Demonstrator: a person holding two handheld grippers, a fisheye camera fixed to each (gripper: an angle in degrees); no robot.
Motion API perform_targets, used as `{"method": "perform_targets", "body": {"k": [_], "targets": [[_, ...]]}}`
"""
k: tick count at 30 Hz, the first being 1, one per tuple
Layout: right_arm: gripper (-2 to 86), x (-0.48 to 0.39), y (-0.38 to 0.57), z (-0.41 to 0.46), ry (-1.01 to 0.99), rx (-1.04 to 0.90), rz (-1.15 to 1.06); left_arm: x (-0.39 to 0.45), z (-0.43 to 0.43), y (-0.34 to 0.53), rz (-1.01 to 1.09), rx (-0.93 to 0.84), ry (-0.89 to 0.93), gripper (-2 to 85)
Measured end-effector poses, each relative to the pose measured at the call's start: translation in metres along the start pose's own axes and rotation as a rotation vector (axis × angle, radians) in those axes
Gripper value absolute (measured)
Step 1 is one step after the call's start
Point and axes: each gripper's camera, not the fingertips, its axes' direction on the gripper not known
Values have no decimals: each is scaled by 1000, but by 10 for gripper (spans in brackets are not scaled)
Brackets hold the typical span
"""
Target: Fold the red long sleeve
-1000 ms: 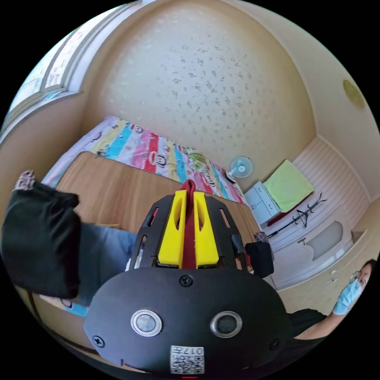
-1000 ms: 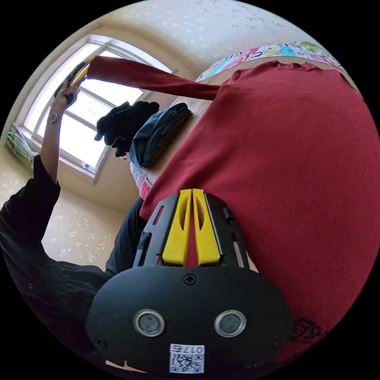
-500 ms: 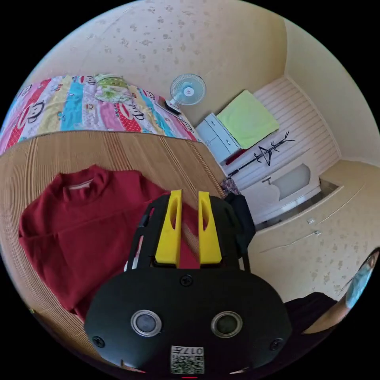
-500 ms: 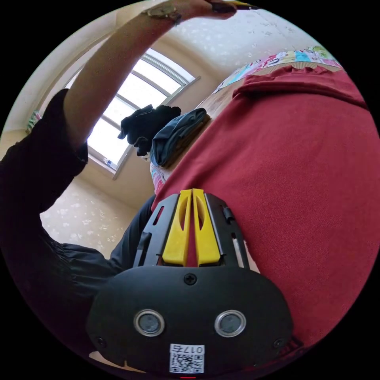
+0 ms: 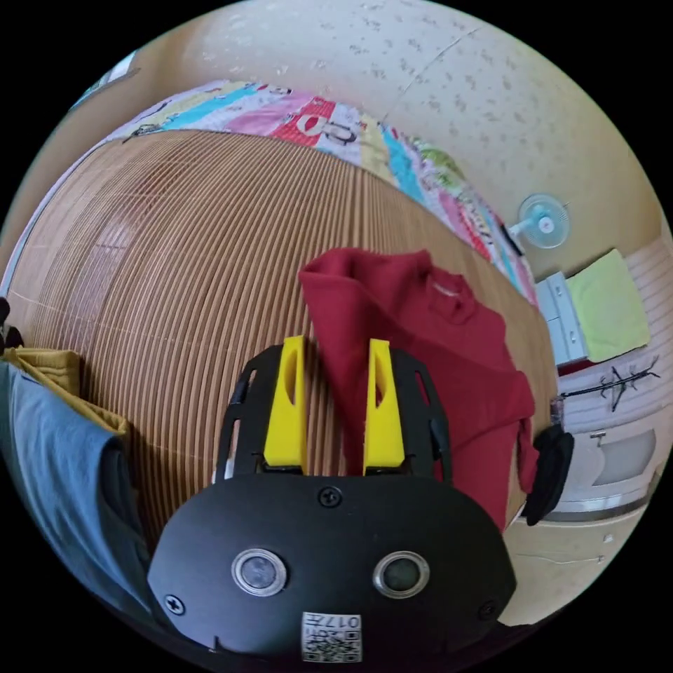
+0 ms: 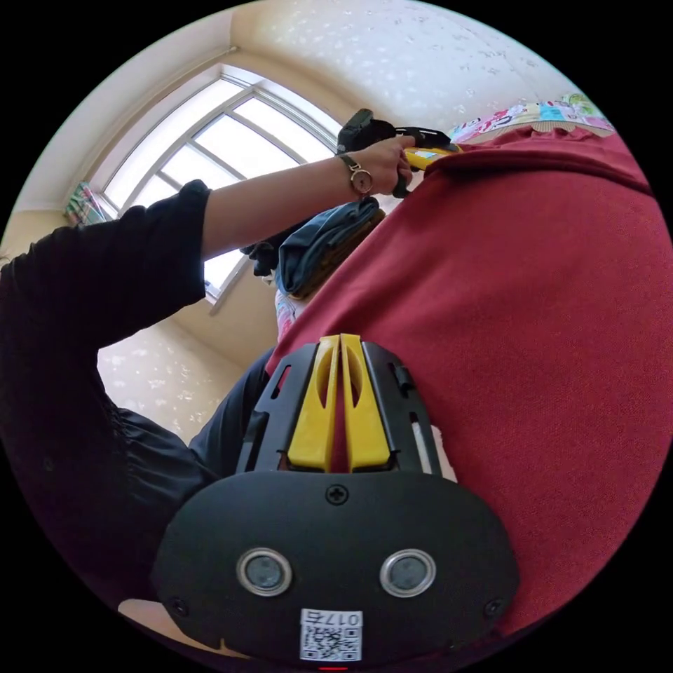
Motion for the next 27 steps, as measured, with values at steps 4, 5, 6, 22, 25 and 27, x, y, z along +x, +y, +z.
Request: {"method": "perform_targets", "body": {"k": [4,5,6,22,25,27], "targets": [[5,3,-3,-7,-33,-5,18,-18,-31,-7,106,243,184,42],[5,3,-5,-9,-36,-5,19,-26,-28,-13,92,219,208,42],[5,3,-5,-9,-38,-4,18,-46,-20,-22,48,161,227,41],[2,9,-52,-18,-34,-10,23,-15,-53,186,315,69,126,102],[4,11,-67,-16,-18,-10,23,-19,-35,237,334,145,21,60],[6,14,-80,-15,-15,-22,56,-24,-17,242,318,112,-25,45]]}}
